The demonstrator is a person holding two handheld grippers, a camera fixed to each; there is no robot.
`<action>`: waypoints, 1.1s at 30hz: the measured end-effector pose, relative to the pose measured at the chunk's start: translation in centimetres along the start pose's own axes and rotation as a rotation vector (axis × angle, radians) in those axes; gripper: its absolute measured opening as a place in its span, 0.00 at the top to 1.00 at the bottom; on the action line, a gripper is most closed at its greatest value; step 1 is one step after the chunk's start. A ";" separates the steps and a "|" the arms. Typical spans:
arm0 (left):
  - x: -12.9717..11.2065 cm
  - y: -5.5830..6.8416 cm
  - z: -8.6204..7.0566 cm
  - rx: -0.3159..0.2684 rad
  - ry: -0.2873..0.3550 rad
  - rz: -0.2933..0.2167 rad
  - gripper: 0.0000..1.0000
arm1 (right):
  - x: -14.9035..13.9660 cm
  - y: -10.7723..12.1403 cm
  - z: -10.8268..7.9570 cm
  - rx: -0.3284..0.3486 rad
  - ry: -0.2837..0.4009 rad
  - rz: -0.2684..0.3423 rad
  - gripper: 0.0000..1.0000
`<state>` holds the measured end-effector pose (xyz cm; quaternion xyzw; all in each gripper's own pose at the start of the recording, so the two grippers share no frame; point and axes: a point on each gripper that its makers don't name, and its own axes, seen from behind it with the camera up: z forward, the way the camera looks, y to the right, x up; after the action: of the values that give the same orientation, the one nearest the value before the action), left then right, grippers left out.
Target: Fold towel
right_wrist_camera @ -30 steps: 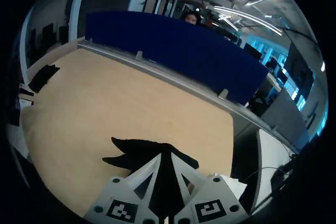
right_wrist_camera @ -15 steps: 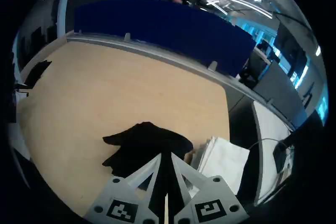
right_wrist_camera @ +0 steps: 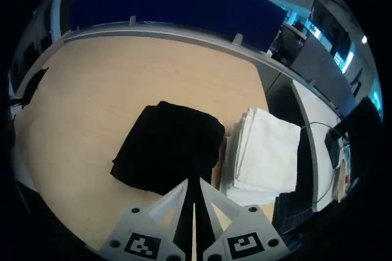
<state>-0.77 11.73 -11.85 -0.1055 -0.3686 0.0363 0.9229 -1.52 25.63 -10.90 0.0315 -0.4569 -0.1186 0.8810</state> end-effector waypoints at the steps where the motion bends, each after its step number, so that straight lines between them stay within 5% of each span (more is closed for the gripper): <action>1: 0.0 0.0 0.0 0.000 0.000 0.001 0.15 | -0.3 0.1 0.1 -0.003 -0.007 0.004 0.97; 15: -0.2 -0.1 0.3 0.005 -0.006 0.011 0.15 | -5.5 0.6 2.6 -0.048 -0.125 0.077 0.97; 29: 0.1 0.1 0.4 0.004 -0.005 0.018 0.15 | -6.6 1.0 4.2 -0.103 -0.144 0.136 0.97; 33: 0.0 0.1 0.4 0.003 -0.005 0.017 0.15 | -6.6 1.1 4.2 -0.117 -0.136 0.137 0.87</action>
<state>-1.04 11.87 -11.52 -0.1072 -0.3701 0.0451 0.9217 -8.39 28.53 -13.56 -0.0595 -0.5089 -0.0863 0.8544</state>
